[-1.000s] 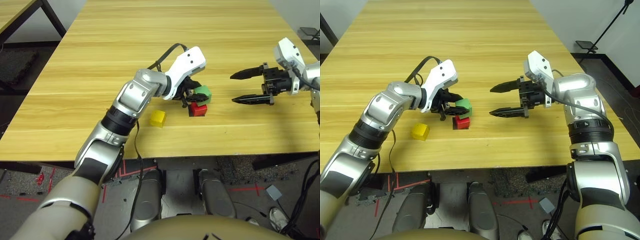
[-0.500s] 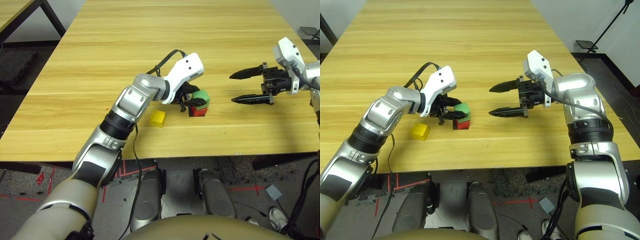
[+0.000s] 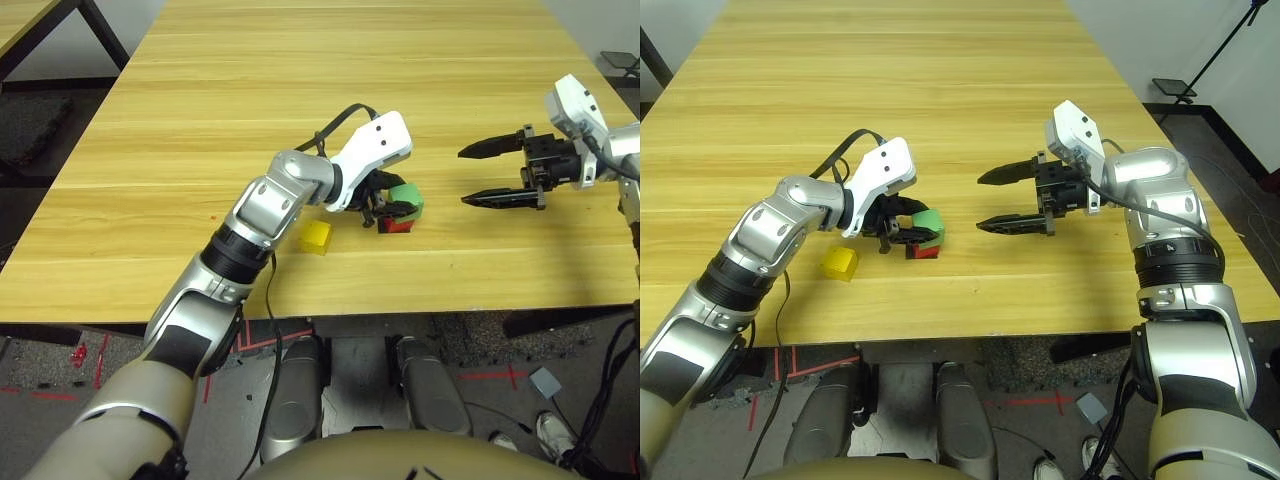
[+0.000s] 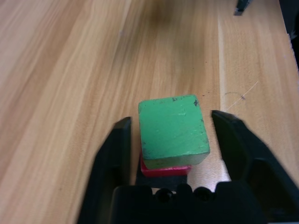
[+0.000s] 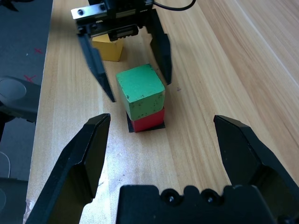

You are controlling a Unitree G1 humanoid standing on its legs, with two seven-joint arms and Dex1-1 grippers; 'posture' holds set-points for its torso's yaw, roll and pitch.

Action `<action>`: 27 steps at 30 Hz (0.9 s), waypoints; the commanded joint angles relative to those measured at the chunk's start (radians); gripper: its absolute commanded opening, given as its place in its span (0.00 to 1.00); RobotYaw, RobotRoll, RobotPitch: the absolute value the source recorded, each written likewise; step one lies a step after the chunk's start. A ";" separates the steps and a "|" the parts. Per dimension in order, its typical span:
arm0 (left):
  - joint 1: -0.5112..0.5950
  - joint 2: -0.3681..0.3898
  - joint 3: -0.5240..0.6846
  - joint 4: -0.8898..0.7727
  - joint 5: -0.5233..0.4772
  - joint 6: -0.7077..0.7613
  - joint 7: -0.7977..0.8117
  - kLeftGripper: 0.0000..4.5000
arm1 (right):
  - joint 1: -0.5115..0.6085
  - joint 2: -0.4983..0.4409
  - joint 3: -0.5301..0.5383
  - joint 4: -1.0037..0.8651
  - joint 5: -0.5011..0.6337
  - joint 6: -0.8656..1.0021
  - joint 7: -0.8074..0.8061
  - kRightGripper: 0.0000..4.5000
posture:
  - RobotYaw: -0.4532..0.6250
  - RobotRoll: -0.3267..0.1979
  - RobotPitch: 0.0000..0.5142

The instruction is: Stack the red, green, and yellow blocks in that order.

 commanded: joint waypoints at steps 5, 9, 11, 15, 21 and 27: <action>0.013 0.205 0.059 -0.198 -0.029 0.035 -0.101 0.99 | -0.026 0.013 -0.015 0.018 0.002 -0.003 0.000 1.00 | 0.56 0.63 0.26; 0.108 0.433 0.080 -0.347 -0.076 0.049 -0.239 0.99 | -0.044 0.019 -0.013 0.041 -0.006 -0.011 0.006 1.00 | 0.58 0.63 0.26; 0.168 0.520 0.098 -0.391 -0.096 0.047 -0.283 0.99 | -0.054 0.025 -0.010 0.059 -0.013 -0.019 0.009 1.00 | 0.59 0.62 0.26; 0.257 0.594 0.111 -0.386 -0.087 -0.041 -0.317 0.99 | -0.074 0.040 -0.004 0.084 -0.021 -0.029 0.015 1.00 | 0.60 0.61 0.25; 0.253 0.549 0.097 -0.319 -0.054 -0.112 -0.283 0.99 | -0.095 0.052 0.002 0.095 -0.024 -0.030 0.017 1.00 | 0.60 0.60 0.25; 0.212 0.494 0.067 -0.202 0.002 -0.224 -0.300 0.99 | -0.090 0.047 -0.004 0.076 -0.022 -0.018 0.017 1.00 | 0.58 0.59 0.25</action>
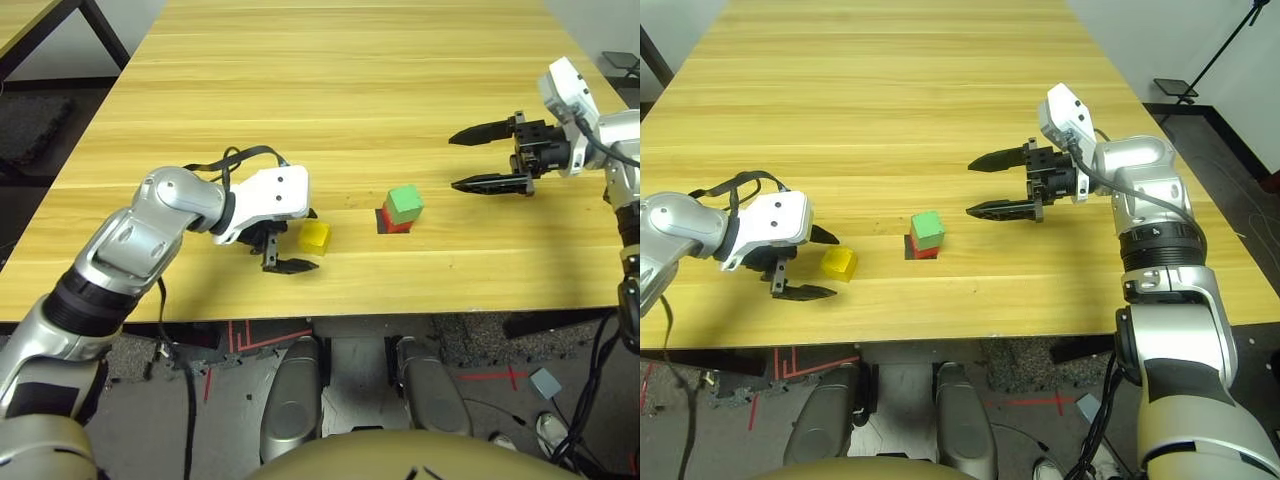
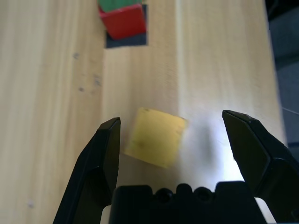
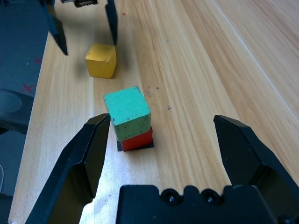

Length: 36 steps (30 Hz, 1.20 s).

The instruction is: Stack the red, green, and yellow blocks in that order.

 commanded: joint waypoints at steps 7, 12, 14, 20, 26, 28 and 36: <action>-0.016 -0.042 -0.053 0.169 0.082 -0.155 -0.049 0.99 | 0.023 -0.020 -0.010 -0.058 0.005 0.035 0.000 1.00 | 0.56 0.59 0.25; -0.015 -0.068 -0.060 0.217 0.102 -0.183 -0.060 0.99 | 0.036 -0.026 -0.017 -0.080 0.009 0.050 -0.009 1.00 | 0.55 0.59 0.25; -0.017 -0.080 -0.060 0.233 0.108 -0.194 -0.062 0.99 | 0.043 -0.025 -0.018 -0.092 0.011 0.057 -0.013 1.00 | 0.55 0.59 0.25; -0.030 -0.113 -0.028 0.181 0.081 -0.054 -0.038 0.63 | 0.051 -0.026 -0.019 -0.099 0.013 0.061 -0.021 1.00 | 0.55 0.60 0.25; -0.072 -0.085 -0.011 0.077 0.056 0.108 -0.039 0.43 | 0.045 -0.019 -0.017 -0.085 0.012 0.052 -0.026 1.00 | 0.56 0.61 0.24; -0.102 -0.081 -0.002 0.044 0.044 0.167 -0.035 0.43 | 0.043 -0.017 -0.017 -0.080 0.011 0.049 -0.026 1.00 | 0.57 0.62 0.24; -0.329 -0.167 0.017 0.011 -0.021 0.446 0.055 0.43 | 0.050 -0.015 -0.013 -0.067 0.011 0.034 -0.013 1.00 | 0.58 0.66 0.22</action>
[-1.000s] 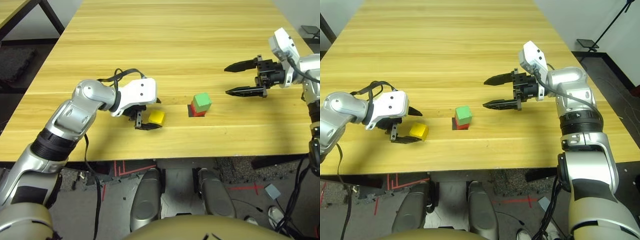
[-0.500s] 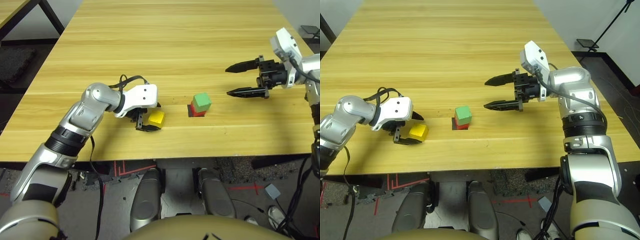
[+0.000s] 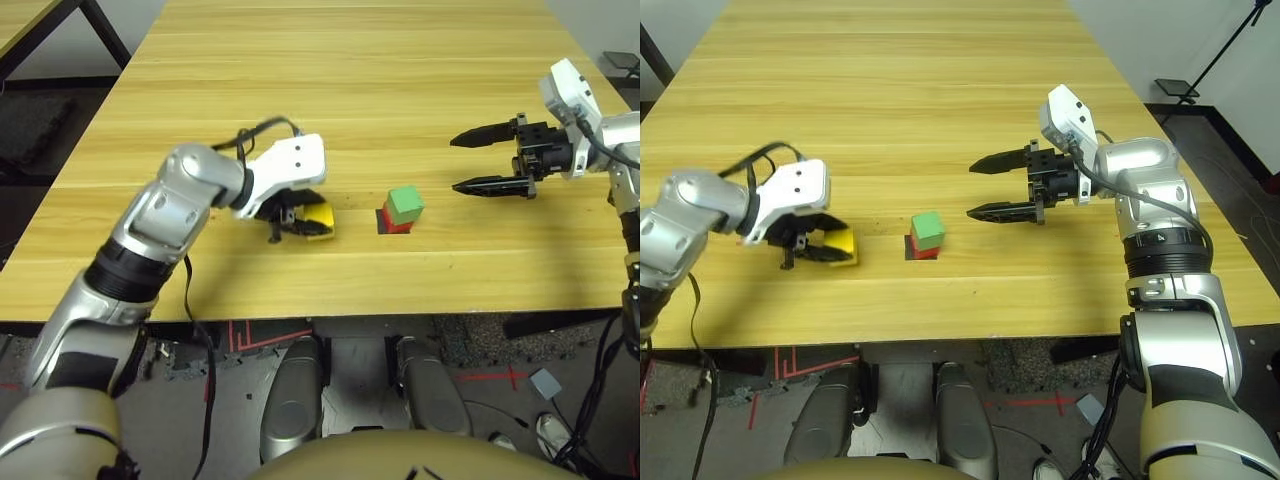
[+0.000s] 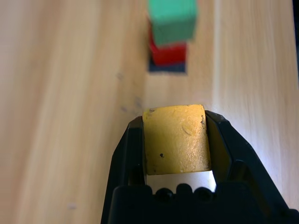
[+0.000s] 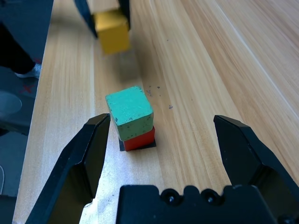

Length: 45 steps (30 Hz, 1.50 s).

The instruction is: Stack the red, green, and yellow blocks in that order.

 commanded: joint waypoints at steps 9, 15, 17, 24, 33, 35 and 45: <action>-0.222 -0.177 -0.044 0.107 -0.040 0.212 0.137 0.43 | 0.027 -0.025 0.000 -0.019 0.015 -0.001 0.030 1.00 | 0.55 0.69 0.22; -0.263 -0.244 -0.081 0.136 -0.061 0.254 0.172 0.43 | 0.065 -0.045 -0.016 -0.061 0.024 0.024 0.028 1.00 | 0.53 0.70 0.24; -0.269 -0.266 -0.087 0.143 -0.062 0.258 0.188 0.43 | 0.074 -0.048 -0.020 -0.075 0.027 0.033 0.025 1.00 | 0.53 0.71 0.25; -0.262 -0.324 -0.117 0.156 -0.072 0.249 0.219 0.43 | 0.099 -0.051 -0.028 -0.117 0.035 0.061 0.016 1.00 | 0.52 0.71 0.27; -0.206 -0.321 -0.173 0.159 -0.062 0.198 0.242 0.43 | 0.118 -0.057 -0.031 -0.147 0.046 0.083 0.007 1.00 | 0.51 0.71 0.30; -0.199 -0.320 -0.179 0.160 -0.061 0.187 0.245 0.43 | 0.120 -0.059 -0.029 -0.150 0.050 0.087 0.003 1.00 | 0.51 0.71 0.30; -0.195 -0.328 -0.188 0.183 -0.057 0.150 0.260 0.43 | 0.143 -0.063 -0.030 -0.179 0.063 0.103 -0.012 1.00 | 0.50 0.72 0.32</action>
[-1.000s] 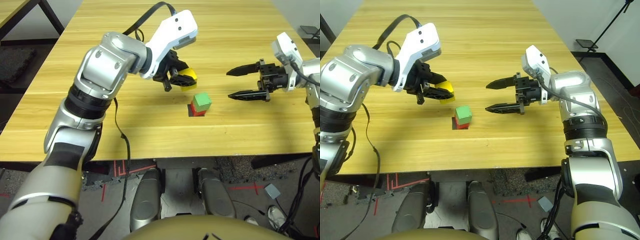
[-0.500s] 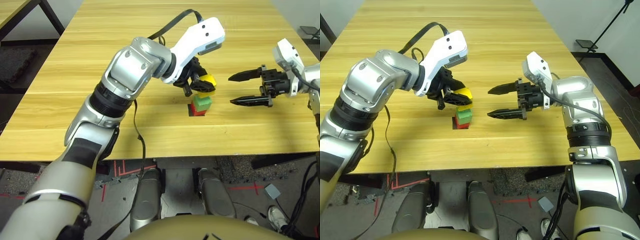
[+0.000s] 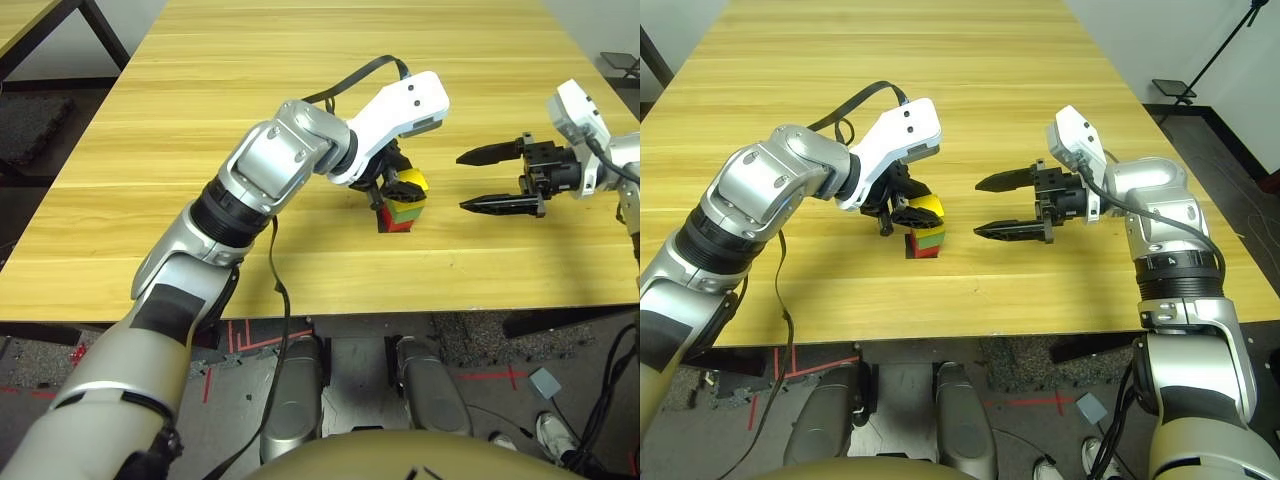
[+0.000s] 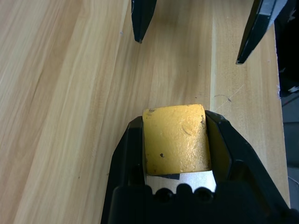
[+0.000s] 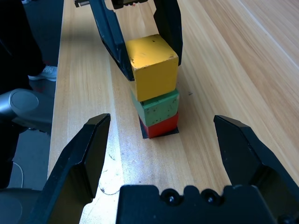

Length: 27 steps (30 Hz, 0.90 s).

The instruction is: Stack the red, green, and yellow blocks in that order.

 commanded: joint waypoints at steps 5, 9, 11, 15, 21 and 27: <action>0.006 -0.010 -0.016 0.027 0.014 -0.038 0.006 0.43 | 0.029 -0.014 -0.019 -0.040 0.019 0.016 -0.010 1.00 | 0.50 0.72 0.32; 0.006 -0.013 -0.019 0.040 0.019 -0.052 0.006 0.43 | 0.032 -0.014 -0.020 -0.043 0.020 0.018 -0.014 1.00 | 0.50 0.72 0.33; 0.009 -0.013 -0.022 0.043 0.023 -0.056 0.004 0.43 | 0.033 -0.014 -0.021 -0.041 0.020 0.018 -0.015 1.00 | 0.50 0.72 0.33; 0.018 -0.007 -0.034 0.045 0.033 -0.070 -0.003 0.43 | 0.033 -0.012 -0.021 -0.044 0.020 0.020 -0.017 1.00 | 0.50 0.72 0.34; 0.028 -0.001 -0.039 0.028 0.034 -0.064 -0.009 0.43 | 0.020 -0.010 -0.018 -0.025 0.014 0.011 -0.014 1.00 | 0.51 0.72 0.34; 0.015 -0.001 -0.033 0.022 0.034 -0.060 -0.009 0.43 | 0.019 -0.006 -0.015 -0.023 0.013 0.010 -0.013 1.00 | 0.51 0.72 0.34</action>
